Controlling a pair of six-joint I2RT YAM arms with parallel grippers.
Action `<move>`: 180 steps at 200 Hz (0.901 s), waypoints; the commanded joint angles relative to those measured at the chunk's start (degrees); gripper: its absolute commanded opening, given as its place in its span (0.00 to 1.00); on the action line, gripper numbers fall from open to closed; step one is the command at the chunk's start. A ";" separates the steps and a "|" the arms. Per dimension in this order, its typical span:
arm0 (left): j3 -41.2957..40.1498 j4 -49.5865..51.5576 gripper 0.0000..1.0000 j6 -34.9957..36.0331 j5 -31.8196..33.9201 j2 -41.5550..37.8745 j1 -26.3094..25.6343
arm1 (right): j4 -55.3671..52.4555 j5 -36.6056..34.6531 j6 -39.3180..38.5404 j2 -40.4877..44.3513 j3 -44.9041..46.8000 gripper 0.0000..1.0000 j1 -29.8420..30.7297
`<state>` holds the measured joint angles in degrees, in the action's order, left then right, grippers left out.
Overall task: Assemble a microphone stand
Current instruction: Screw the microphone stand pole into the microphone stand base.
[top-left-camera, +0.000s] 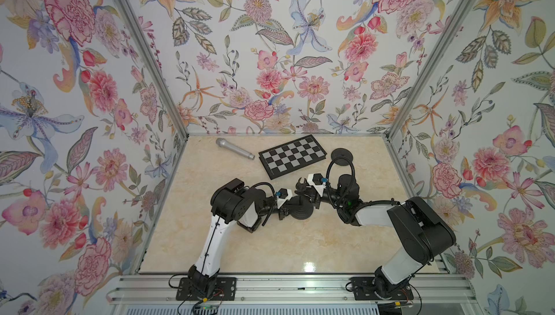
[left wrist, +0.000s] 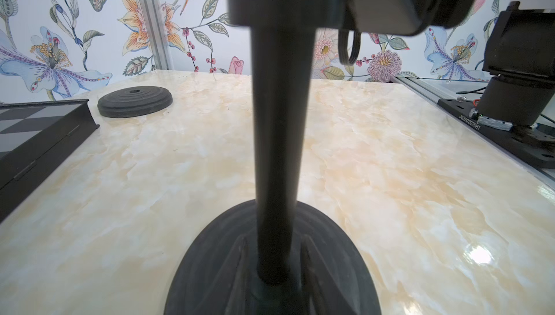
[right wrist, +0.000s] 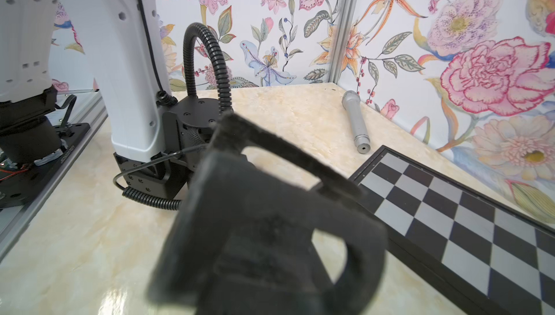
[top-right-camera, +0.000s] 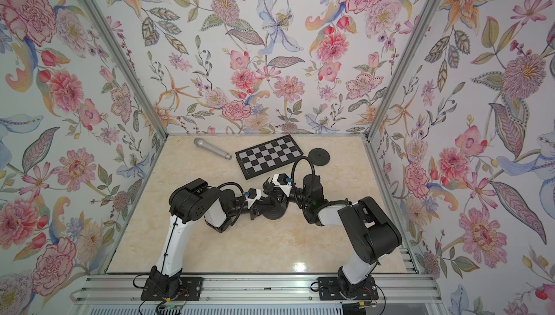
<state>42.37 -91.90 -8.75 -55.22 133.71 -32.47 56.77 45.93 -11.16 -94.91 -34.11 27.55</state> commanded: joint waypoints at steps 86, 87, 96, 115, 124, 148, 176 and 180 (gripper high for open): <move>-2.83 -13.48 0.32 -0.85 7.28 5.50 -1.02 | 21.96 -75.67 22.45 -7.30 13.02 0.00 26.93; -2.87 -13.48 0.31 -0.84 7.30 5.46 -1.02 | 21.97 -75.96 22.65 -7.56 12.89 0.00 27.24; -2.95 -13.48 0.32 -0.53 7.41 5.25 -1.02 | 22.95 -76.29 23.01 -9.51 11.63 0.00 29.59; -3.19 -13.36 0.32 -0.24 7.39 4.95 -1.01 | 27.24 -73.23 21.09 -11.25 11.36 0.05 29.89; -3.18 -13.45 0.32 -0.38 7.11 5.19 -1.02 | 27.43 -70.39 20.51 -10.57 11.68 0.13 28.88; -3.66 -13.39 0.32 0.69 7.22 4.53 -1.03 | 27.24 -56.20 16.34 -6.97 14.11 0.45 24.53; -3.67 -13.31 0.32 0.73 6.24 4.88 -1.02 | 27.15 -31.23 14.04 -2.96 16.78 0.56 14.95; -3.66 -13.36 0.32 0.69 6.14 4.91 -1.08 | 26.97 -27.28 13.85 -2.46 16.94 0.57 13.46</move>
<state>41.23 -91.94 -8.86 -51.44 133.34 -32.80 85.08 -8.14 2.68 -100.73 -18.92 47.66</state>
